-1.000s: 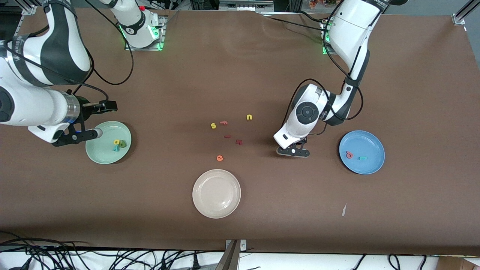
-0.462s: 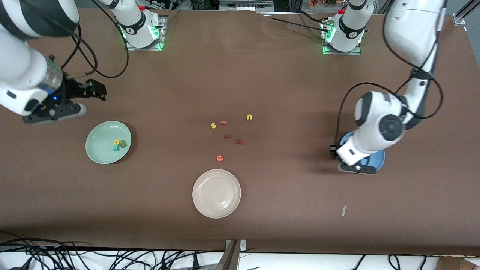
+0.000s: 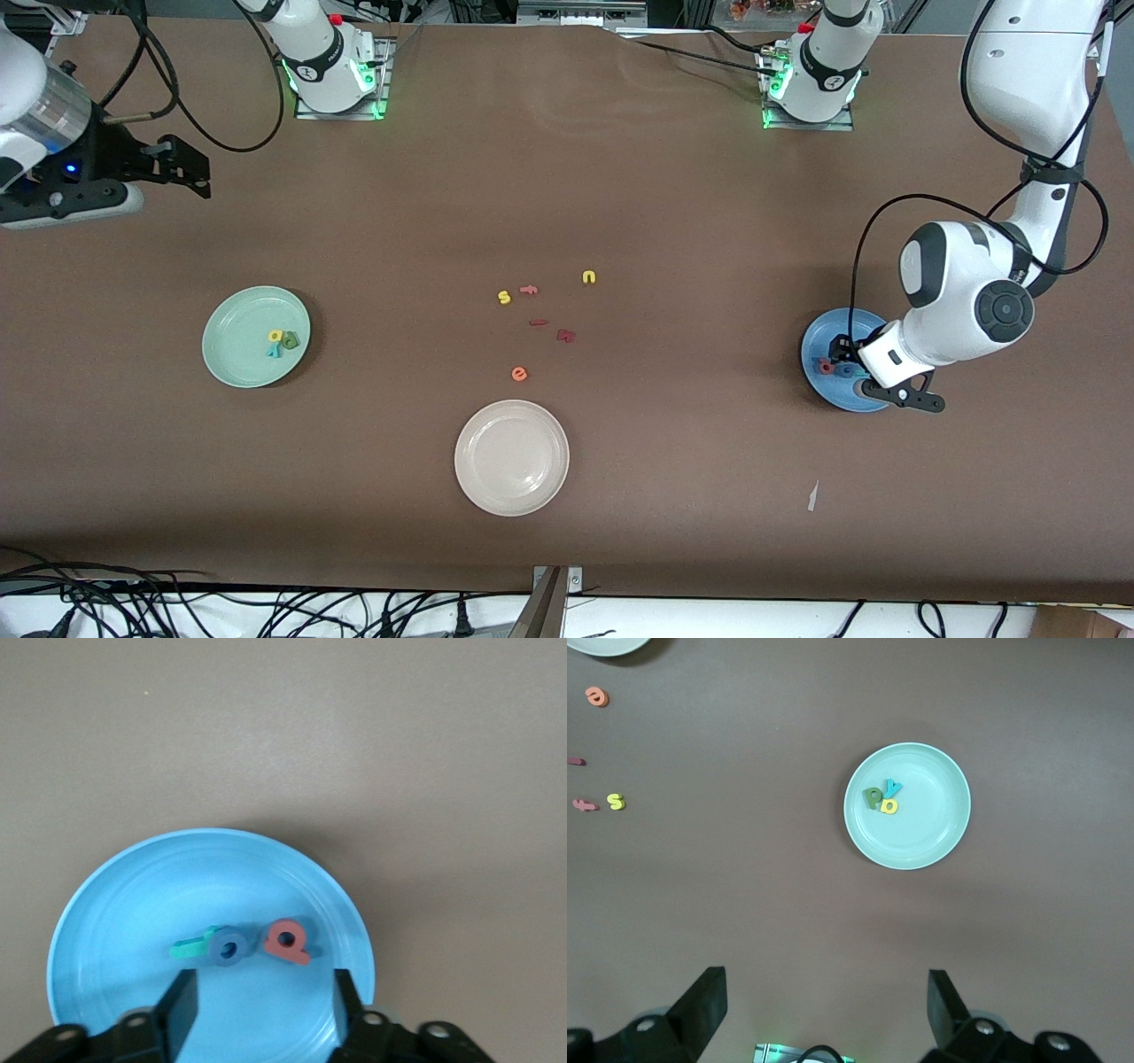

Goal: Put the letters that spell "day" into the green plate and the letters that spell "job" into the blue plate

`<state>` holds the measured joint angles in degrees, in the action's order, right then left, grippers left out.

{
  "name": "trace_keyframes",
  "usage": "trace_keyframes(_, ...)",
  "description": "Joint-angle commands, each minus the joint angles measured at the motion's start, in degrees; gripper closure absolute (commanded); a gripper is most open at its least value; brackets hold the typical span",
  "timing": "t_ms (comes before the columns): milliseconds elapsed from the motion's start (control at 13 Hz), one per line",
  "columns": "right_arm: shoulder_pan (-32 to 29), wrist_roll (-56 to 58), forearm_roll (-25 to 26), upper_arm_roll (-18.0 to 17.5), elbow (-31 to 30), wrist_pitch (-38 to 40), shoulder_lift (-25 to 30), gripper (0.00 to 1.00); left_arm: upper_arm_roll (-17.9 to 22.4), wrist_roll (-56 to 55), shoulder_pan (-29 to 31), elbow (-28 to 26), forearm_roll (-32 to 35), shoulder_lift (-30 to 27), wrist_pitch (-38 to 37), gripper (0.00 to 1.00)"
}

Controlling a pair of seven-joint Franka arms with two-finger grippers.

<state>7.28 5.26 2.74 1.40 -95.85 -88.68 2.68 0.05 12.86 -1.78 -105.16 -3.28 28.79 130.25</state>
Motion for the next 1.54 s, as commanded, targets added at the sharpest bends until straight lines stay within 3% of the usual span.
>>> trace_keyframes(0, 0.3, -0.3, -1.8, 2.3, -1.9, -1.1, 1.6, 0.0, -0.4, 0.5, 1.3, -6.4, 0.0, -7.1, 2.1, 0.0)
trace_keyframes(231, 0.5, -3.0, -3.6, 3.2, -1.9, -1.1, 1.5, 0.0, -0.6, 0.6, 1.8, -14.6, -0.1, -15.0, 3.3, 0.0)
trace_keyframes(385, 1.1, -4.8, -4.0, 3.2, -1.8, -1.1, 1.4, 0.0, -0.6, 0.5, 2.7, -15.1, -0.1, -20.6, 2.3, 0.0)
trace_keyframes(846, 1.1, -4.8, -3.3, 3.1, -1.5, -0.7, 0.9, 0.0, -0.7, -1.5, 5.0, -13.8, 2.6, -39.5, -18.0, 0.0)
trace_keyframes(1154, 0.6, -4.8, -3.1, 3.1, -1.4, -0.6, 0.4, 0.0, -2.6, -13.1, 5.0, -1.6, 4.4, -42.2, -38.4, 0.0)
trace_keyframes(1462, 0.6, -4.7, -3.1, 3.1, -1.4, -0.6, 0.4, 0.0, -5.1, -20.8, 4.8, 6.1, 3.8, -38.1, -42.2, 0.0)
